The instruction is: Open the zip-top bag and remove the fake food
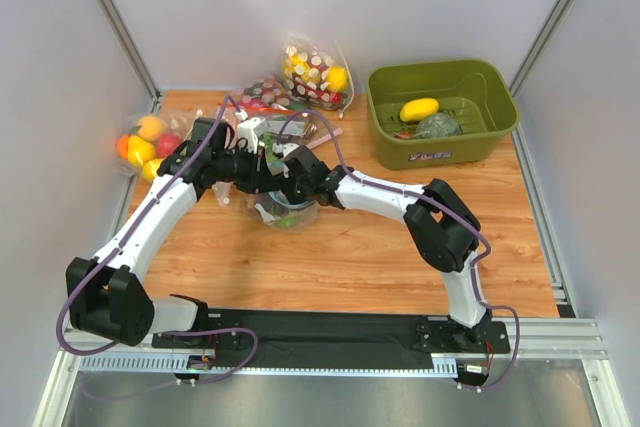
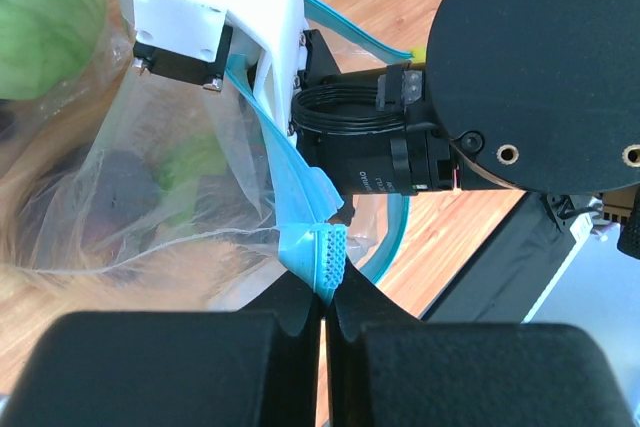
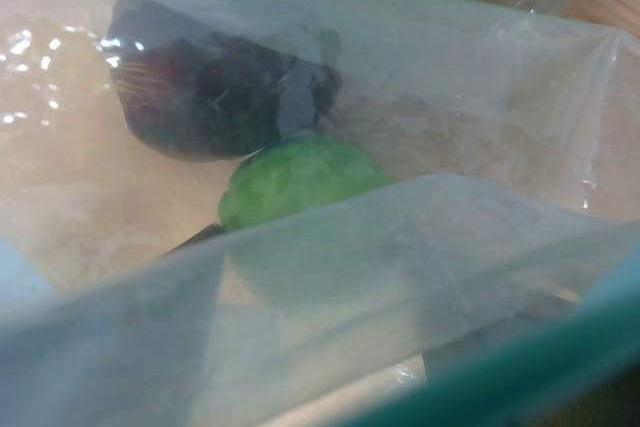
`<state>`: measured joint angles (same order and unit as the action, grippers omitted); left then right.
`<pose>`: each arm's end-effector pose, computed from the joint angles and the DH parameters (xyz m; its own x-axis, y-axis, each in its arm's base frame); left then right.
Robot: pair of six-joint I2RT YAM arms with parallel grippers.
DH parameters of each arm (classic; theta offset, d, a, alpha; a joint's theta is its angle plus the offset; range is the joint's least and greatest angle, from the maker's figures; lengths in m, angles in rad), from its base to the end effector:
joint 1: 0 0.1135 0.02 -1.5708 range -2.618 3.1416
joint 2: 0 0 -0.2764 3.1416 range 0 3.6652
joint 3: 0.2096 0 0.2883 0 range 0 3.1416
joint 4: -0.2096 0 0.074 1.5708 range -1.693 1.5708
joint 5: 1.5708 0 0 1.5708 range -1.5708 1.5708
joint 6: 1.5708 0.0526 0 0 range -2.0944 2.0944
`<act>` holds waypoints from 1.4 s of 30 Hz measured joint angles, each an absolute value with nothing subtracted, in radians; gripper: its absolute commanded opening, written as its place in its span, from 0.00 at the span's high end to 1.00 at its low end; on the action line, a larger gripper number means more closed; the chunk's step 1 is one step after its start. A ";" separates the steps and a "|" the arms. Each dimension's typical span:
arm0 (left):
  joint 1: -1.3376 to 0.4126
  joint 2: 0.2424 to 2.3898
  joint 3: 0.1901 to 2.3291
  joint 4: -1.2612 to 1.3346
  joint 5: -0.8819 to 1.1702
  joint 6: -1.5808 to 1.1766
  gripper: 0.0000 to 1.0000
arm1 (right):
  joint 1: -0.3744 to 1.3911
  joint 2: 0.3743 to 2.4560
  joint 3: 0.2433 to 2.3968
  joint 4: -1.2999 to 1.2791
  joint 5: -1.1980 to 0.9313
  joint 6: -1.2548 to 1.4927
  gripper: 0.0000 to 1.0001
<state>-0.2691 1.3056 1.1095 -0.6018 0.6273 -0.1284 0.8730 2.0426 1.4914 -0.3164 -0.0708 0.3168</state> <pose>0.2976 -0.1141 0.3007 -0.7626 0.1028 -0.6387 0.5169 0.6904 -0.5061 0.3178 0.3848 0.1667 -0.7130 -0.3666 -0.5977 -0.6015 0.7578 0.2527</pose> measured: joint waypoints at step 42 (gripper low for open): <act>-0.280 1.322 1.110 -0.609 0.583 -0.127 1.00 | 0.756 1.828 1.374 -0.356 -0.075 0.324 0.88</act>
